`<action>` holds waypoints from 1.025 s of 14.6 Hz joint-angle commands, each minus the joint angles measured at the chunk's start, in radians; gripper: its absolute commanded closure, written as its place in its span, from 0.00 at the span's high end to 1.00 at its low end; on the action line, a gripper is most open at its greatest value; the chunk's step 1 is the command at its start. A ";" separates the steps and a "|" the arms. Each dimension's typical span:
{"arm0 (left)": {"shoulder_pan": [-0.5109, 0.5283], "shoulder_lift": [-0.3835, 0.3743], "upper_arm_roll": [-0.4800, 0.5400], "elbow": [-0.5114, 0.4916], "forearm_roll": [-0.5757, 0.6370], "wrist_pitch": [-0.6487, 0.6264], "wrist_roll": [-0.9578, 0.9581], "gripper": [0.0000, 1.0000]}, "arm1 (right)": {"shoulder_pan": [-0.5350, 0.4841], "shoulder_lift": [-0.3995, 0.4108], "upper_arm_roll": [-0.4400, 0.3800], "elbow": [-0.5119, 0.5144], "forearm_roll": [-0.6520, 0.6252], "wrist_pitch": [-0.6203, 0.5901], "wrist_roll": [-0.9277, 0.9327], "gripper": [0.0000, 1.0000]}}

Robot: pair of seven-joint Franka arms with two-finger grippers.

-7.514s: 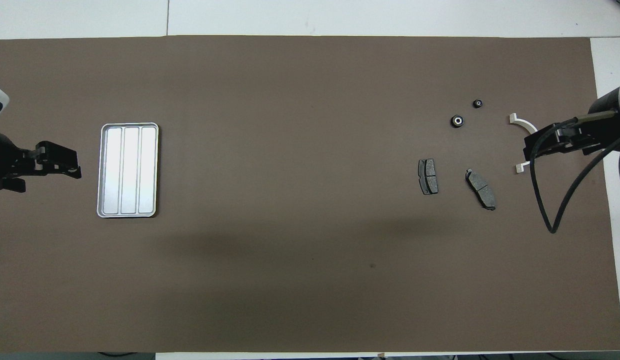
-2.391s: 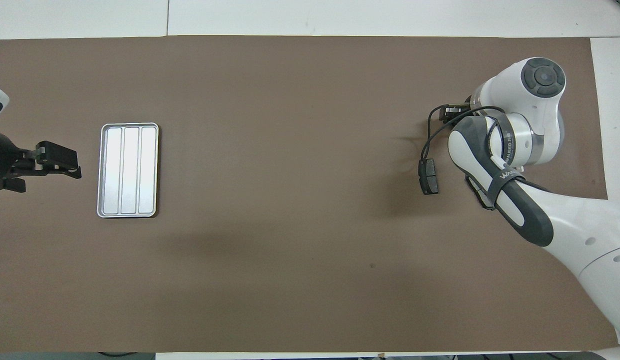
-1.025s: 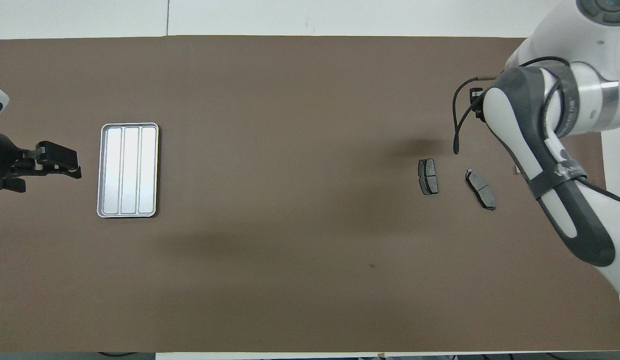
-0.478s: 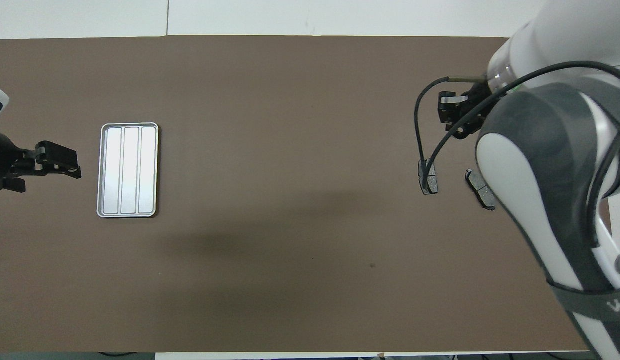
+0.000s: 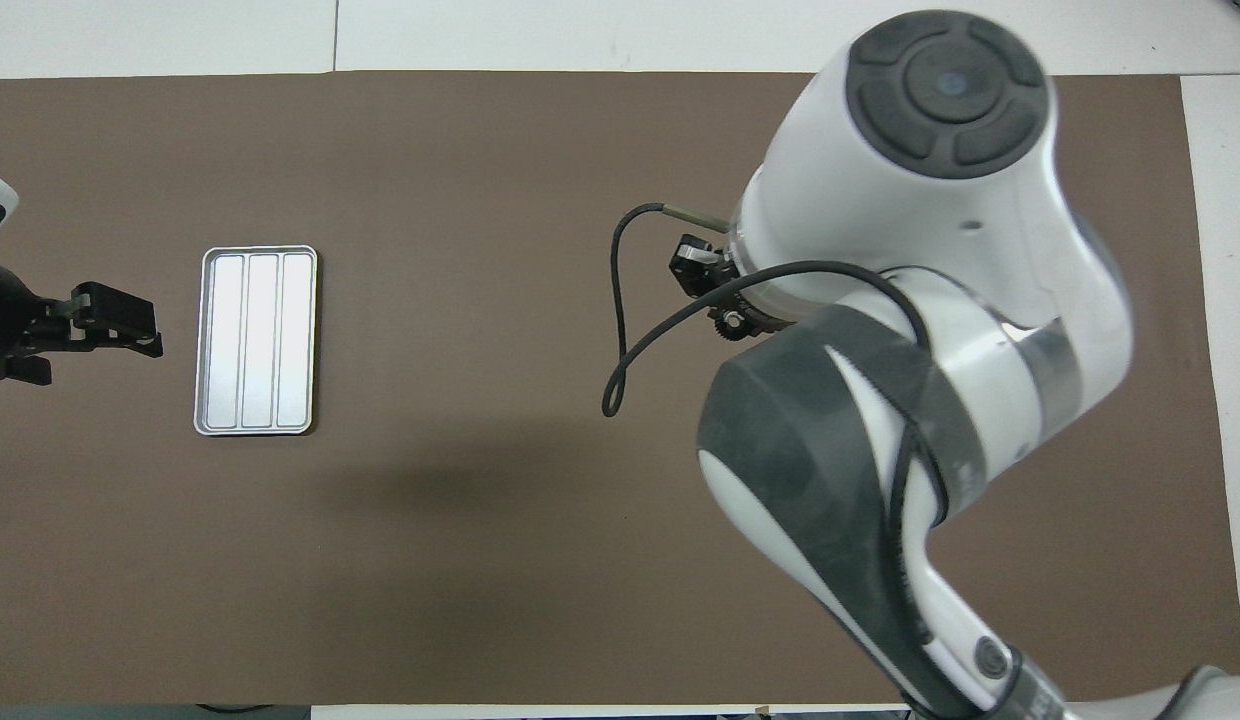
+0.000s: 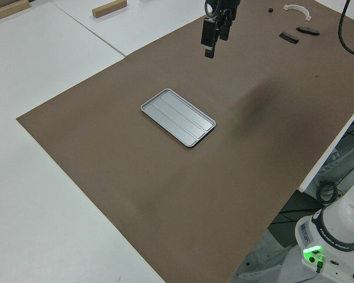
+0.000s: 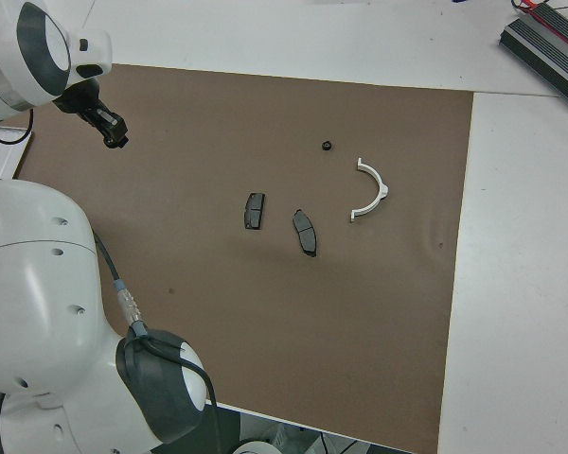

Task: Pick bearing gear from pile to tray
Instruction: 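Carry the black bearing toward the table center with the right gripper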

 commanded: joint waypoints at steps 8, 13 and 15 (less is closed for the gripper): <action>0.004 -0.007 0.000 0.000 -0.010 -0.014 0.013 1.00 | 0.123 0.155 -0.002 -0.207 -0.037 0.365 0.289 0.00; 0.002 -0.007 -0.001 0.000 -0.010 -0.014 0.013 1.00 | 0.189 0.325 -0.002 -0.199 -0.222 0.520 0.458 0.00; 0.004 -0.007 -0.001 0.000 -0.010 -0.014 0.013 1.00 | 0.200 0.353 -0.004 -0.208 -0.234 0.576 0.476 0.00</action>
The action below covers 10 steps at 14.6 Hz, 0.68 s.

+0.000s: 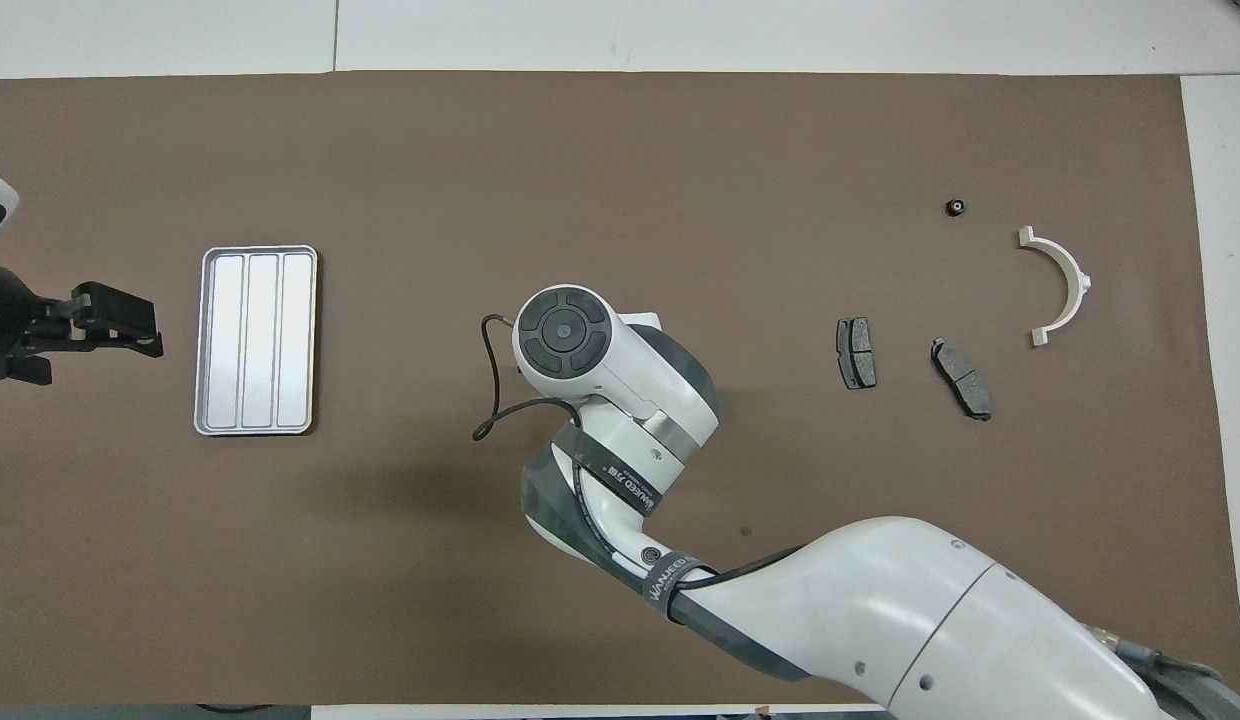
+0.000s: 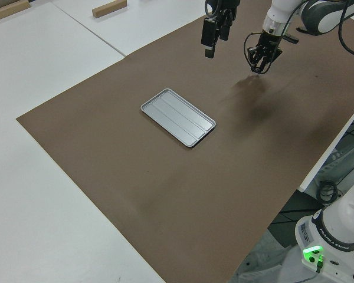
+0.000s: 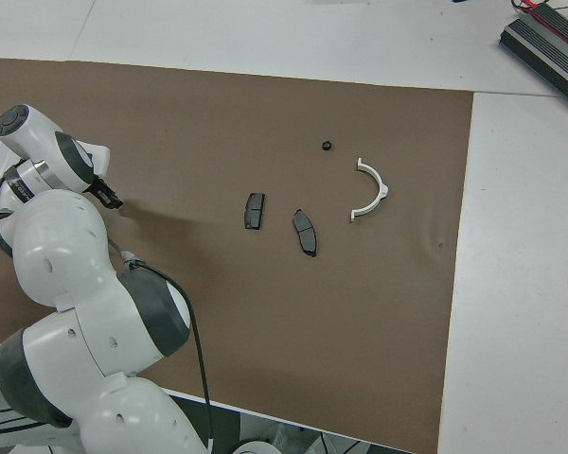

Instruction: Pick bearing gear from pile to tray

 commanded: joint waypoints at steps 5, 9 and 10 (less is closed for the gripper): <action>0.002 -0.008 -0.004 -0.005 -0.010 -0.018 0.014 1.00 | 0.003 0.018 -0.002 -0.015 -0.041 0.052 0.042 0.00; -0.011 -0.011 -0.010 -0.017 -0.042 0.030 0.008 1.00 | -0.010 0.015 0.001 0.091 -0.078 -0.099 0.043 1.00; -0.028 -0.017 -0.010 -0.046 -0.045 0.059 -0.011 1.00 | -0.021 0.010 0.003 0.134 -0.073 -0.153 0.036 1.00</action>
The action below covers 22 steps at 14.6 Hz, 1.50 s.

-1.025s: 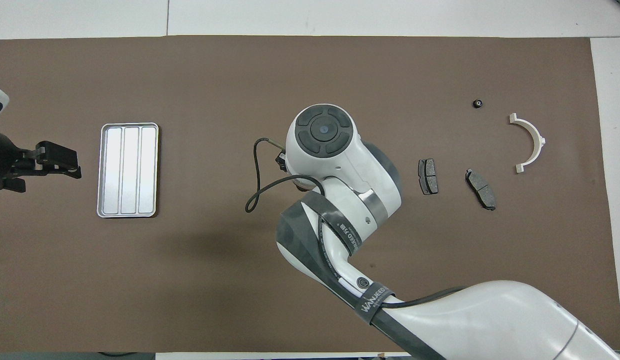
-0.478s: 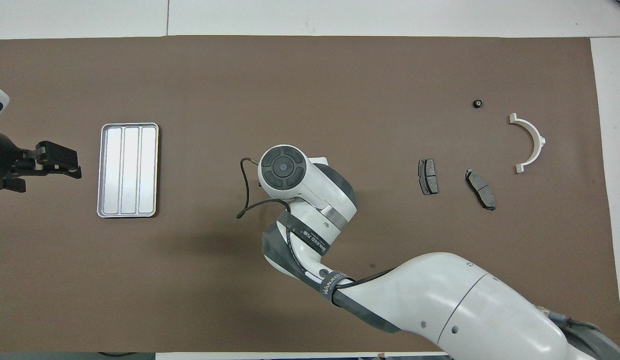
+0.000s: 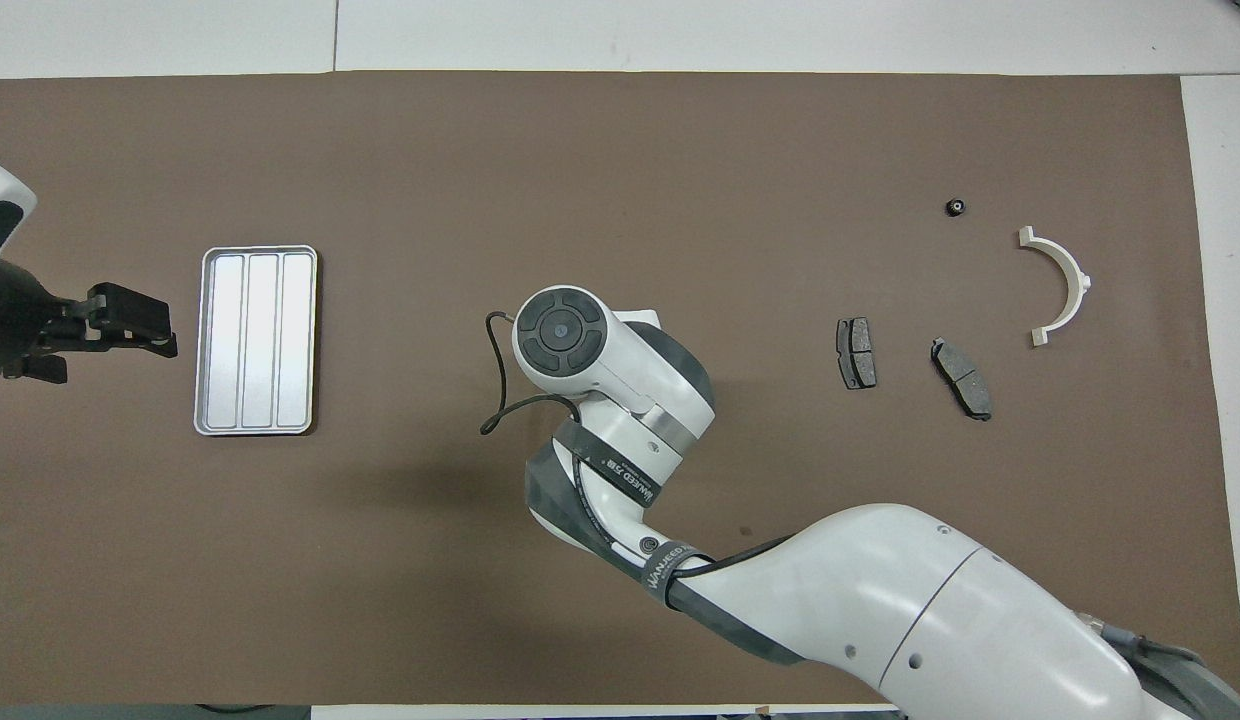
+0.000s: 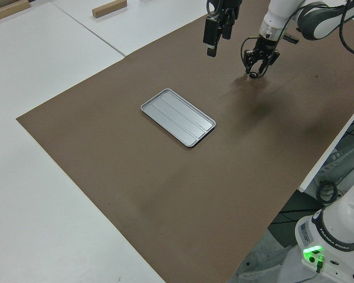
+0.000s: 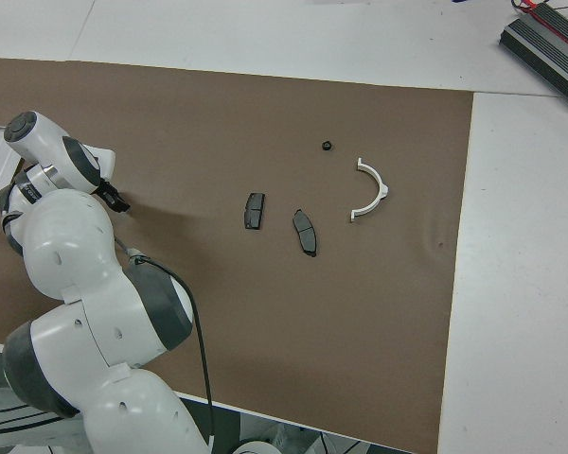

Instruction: Pick bearing gear from pile to tray

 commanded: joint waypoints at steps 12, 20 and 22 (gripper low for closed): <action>-0.381 0.211 0.006 -0.123 -0.019 0.487 -0.531 1.00 | -0.547 -0.192 0.010 0.093 0.080 -0.257 -1.292 1.00; -0.531 0.432 0.011 -0.107 0.020 0.665 -0.712 1.00 | -0.680 -0.047 0.001 0.048 -0.022 -0.047 -1.432 1.00; -0.547 0.435 0.011 -0.120 0.020 0.656 -0.729 1.00 | -0.687 0.022 0.000 0.063 -0.070 -0.023 -1.432 1.00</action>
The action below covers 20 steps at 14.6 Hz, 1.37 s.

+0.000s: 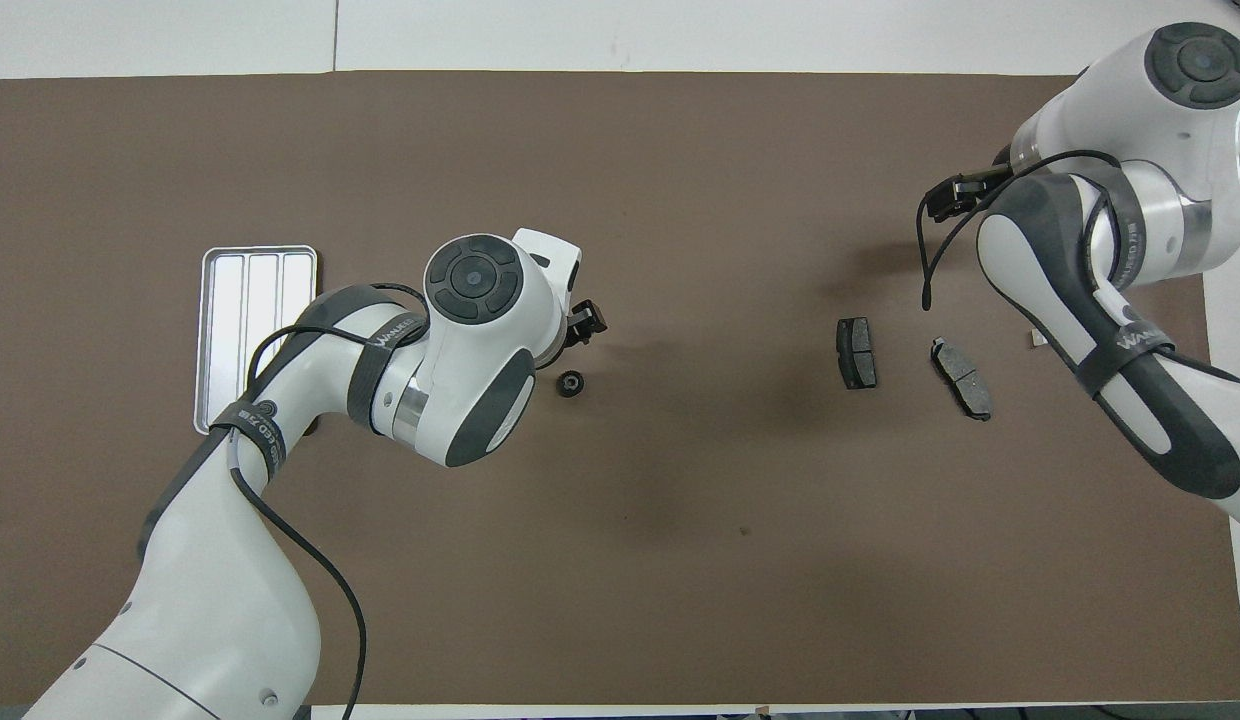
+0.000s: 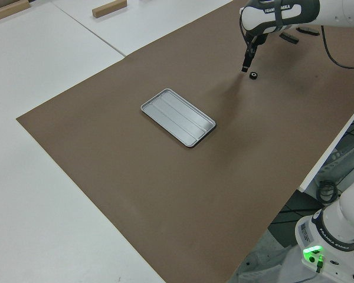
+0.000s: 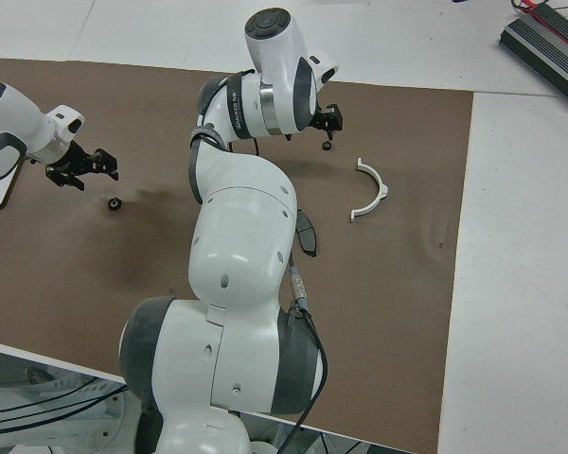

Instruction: Pick bearing gear from pile to tray

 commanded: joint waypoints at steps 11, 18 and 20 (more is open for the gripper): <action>-0.083 -0.007 0.017 -0.097 0.017 0.068 -0.094 0.75 | 0.065 0.231 -0.052 0.230 -0.046 0.005 0.085 1.00; -0.082 -0.009 0.019 -0.108 0.018 0.088 -0.102 0.54 | 0.058 0.237 -0.054 0.229 -0.043 -0.012 0.120 1.00; -0.076 -0.007 0.020 -0.107 0.018 0.099 -0.100 0.54 | 0.055 0.234 -0.054 0.229 -0.042 -0.034 0.120 1.00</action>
